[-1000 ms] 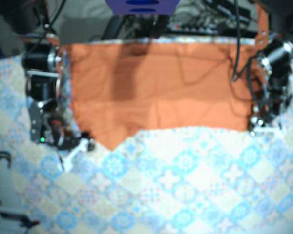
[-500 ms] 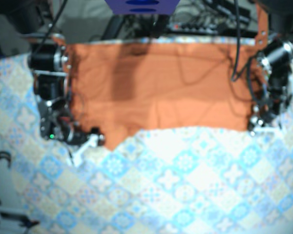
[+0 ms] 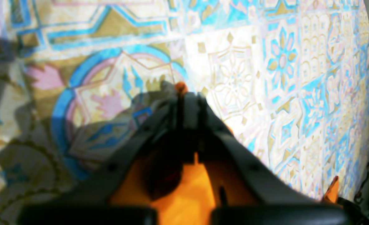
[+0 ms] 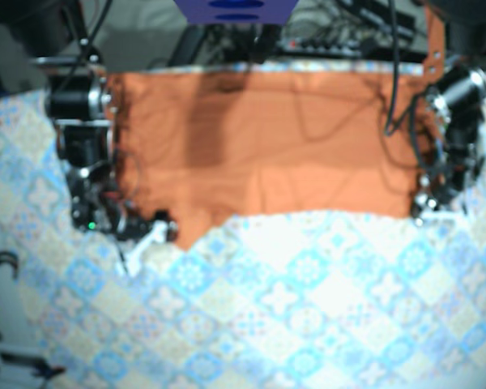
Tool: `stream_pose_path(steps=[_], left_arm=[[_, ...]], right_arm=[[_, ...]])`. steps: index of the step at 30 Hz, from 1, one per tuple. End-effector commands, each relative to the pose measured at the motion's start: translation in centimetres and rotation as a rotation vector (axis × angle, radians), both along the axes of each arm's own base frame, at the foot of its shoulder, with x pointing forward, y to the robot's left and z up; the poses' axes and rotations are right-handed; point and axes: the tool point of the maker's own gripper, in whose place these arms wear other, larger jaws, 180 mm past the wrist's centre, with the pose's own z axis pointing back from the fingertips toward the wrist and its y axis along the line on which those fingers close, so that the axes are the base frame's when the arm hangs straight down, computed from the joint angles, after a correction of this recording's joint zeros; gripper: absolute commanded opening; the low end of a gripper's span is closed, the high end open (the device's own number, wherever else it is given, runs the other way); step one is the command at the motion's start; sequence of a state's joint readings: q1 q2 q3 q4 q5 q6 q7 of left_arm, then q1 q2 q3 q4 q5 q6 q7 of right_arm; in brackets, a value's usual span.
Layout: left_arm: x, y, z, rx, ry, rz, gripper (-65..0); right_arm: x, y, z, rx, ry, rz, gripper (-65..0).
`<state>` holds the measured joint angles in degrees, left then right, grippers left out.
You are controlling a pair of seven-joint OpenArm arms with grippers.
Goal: Fold the T-shirt properly
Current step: 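Pull the grasped side edges inward toward each other with both grippers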
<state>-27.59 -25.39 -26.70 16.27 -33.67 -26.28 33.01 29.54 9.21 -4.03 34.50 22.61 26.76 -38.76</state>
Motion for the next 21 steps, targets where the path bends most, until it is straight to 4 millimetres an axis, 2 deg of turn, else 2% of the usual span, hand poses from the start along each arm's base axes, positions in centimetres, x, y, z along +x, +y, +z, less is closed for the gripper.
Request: stream_pose_path(steps=[1,3,5,13,17,21], left_arm=[[-0.2,-0.1,-0.1,0.003,0.035,-0.027,-65.0],[-0.2,-0.1,-0.1,0.003,0.035,-0.027,-65.0],[-0.2,-0.1,-0.1,0.003,0.035,-0.027,-65.0],[-0.2,-0.1,-0.1,0.003,0.035,-0.027,-65.0],[-0.2,-0.1,-0.1,0.003,0.035,-0.027,-65.0],[-0.2,-0.1,-0.1,0.003,0.035,-0.027,-65.0]], right_arm=[[1.1,0.1,1.2,0.003,-0.026,0.008,-30.1],[1.1,0.2,1.2,0.004,-0.026,0.009,-30.3],[1.1,0.7,1.2,0.011,-0.026,0.014,-33.4],[1.1,0.9,1.2,0.010,-0.029,0.017,-53.7],[1.1,1.6,1.0,-0.016,-0.048,0.059,-62.8],[0.8,2.2,0.7,-0.038,-0.051,0.098,-65.0]])
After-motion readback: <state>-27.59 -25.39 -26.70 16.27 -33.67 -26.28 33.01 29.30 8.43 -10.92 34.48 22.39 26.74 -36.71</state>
